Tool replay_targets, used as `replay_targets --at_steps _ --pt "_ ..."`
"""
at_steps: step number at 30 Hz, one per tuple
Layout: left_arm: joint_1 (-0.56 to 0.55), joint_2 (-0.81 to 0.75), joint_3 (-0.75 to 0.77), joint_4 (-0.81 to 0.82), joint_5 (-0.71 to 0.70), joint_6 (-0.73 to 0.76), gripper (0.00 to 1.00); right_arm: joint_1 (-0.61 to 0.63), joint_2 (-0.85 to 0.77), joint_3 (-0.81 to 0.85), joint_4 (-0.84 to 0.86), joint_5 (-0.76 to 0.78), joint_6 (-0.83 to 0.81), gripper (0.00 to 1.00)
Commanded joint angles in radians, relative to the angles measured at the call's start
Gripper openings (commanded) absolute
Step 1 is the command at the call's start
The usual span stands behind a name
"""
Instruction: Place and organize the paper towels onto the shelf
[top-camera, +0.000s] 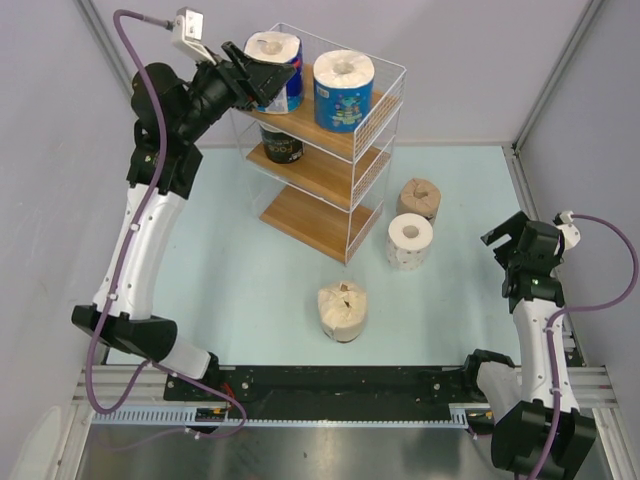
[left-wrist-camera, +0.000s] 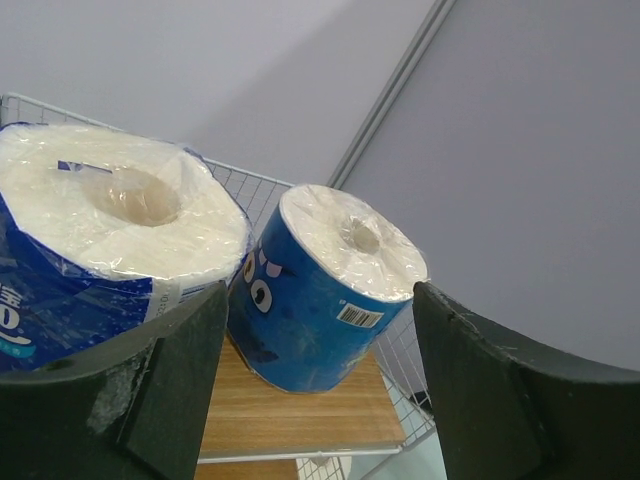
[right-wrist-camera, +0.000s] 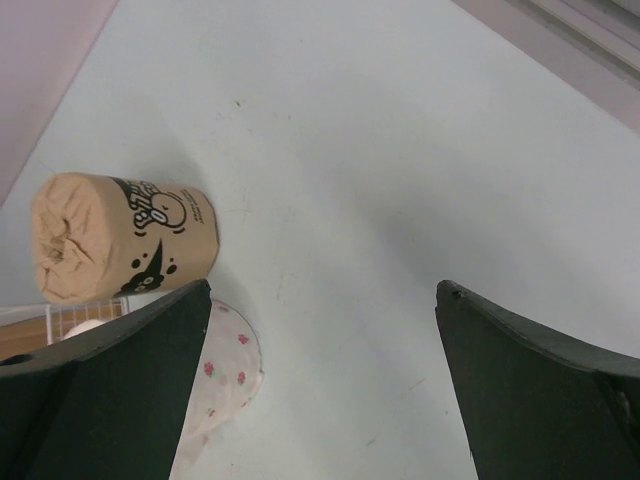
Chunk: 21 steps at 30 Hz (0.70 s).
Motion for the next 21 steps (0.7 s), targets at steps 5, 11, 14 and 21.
replay_targets --at_steps 5,11,14,21 --pt "-0.002 -0.141 -0.009 -0.017 0.012 0.033 0.83 0.008 -0.026 0.145 0.096 -0.019 -0.002 0.98" --pt "0.048 -0.159 0.020 -0.057 0.005 0.042 0.85 0.081 0.111 0.419 0.154 -0.009 0.033 0.96" --pt "0.099 -0.118 0.091 -0.119 0.020 0.054 0.84 0.167 0.194 0.566 0.155 0.019 -0.008 0.96" --pt "0.205 -0.032 0.180 -0.182 0.016 0.088 0.85 0.277 0.481 1.089 0.054 -0.028 -0.149 0.98"
